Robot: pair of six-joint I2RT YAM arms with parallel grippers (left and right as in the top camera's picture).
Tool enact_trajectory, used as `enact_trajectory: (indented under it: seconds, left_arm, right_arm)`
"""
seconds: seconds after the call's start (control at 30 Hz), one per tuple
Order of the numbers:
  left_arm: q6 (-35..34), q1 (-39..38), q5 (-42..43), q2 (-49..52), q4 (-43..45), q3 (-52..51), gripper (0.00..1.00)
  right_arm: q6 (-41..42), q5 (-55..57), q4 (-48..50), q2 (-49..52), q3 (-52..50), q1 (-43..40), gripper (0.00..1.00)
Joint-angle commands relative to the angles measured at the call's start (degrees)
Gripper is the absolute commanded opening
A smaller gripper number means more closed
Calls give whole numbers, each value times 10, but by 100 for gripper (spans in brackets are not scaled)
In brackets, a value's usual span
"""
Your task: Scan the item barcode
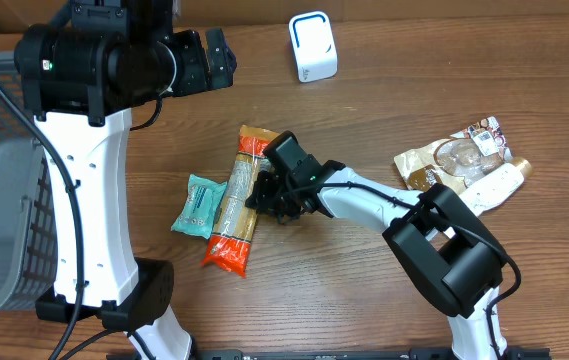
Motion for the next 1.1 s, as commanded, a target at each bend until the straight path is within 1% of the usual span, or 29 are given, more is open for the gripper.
enact_trajectory:
  seconds: [0.0,0.03,0.07,0.13,0.17,0.23,0.27,0.3,0.37,0.43,0.57,0.63,0.73,0.77,0.8,0.83,0.9,0.93,1.03,1.07]
  left_arm:
    - [9,-1,-4,5,2,3,99]
    - [9,-1,-4,5,2,3,100]
    - [9,-1,-4,5,2,3,100]
    - [9,-1,-4,5,2,3,100]
    - [9,-1,-4,5,2,3,99]
    - [9,-1,-4,5,2,3,100]
    - [9,-1,-4,5,2,3,100]
    - [9,-1,-4,5,2,3,99]
    - [9,-1,-4,5,2,3,100]
    - [9,-1,-4,5,2,3,100]
    - [9,-1,-4,5,2,3,100]
    - [9,-1,-4,5,2,3,100]
    - [9,-1,-4,5,2,3,100]
    - [9,-1,-4,5,2,3,100]
    - [9,-1,-4,5,2,3,100]
    - [9,-1,-4,5,2,3,99]
    - [9,-1,-4,5,2,3,99]
    - [9,-1,-4,5,2,3,100]
    - [9,-1,-4,5,2,3,100]
    - [9,-1,-4,5,2,3,100]
  right_arm:
    - [-75,14,-60,-4,-18,-27,4]
    - [-98,14,-80,-19,-13,-34,4]
    - [-148,15,-125,-47,4,-47,4]
    - [-203,28,-202,-76,38,-59,4]
    - [-231,42,-257,-89,65,-64,4]
    - [-264,114,-391,-100,140,-68,4]
    - [-277,186,-482,-100,197,-68,4]
    - [-279,233,-527,-99,225,-67,4]
    - [-279,302,-575,-99,256,-59,4]
    - [-289,345,-591,-96,259,-48,4]
    - [-290,357,-610,-47,256,-23,4]
    - [-304,357,-612,-13,256,-7,4]
    - [-315,361,-601,21,256,13,16]
    - [-315,361,-591,28,256,20,27]
    - [-315,361,-584,28,256,23,45]
    - [-315,360,-574,28,259,23,73]
    - [-315,358,-574,28,266,17,79]
    - [-316,355,-576,27,269,9,80]
    - [-320,338,-590,22,285,-29,81]
    - [-333,326,-593,19,291,-46,81]
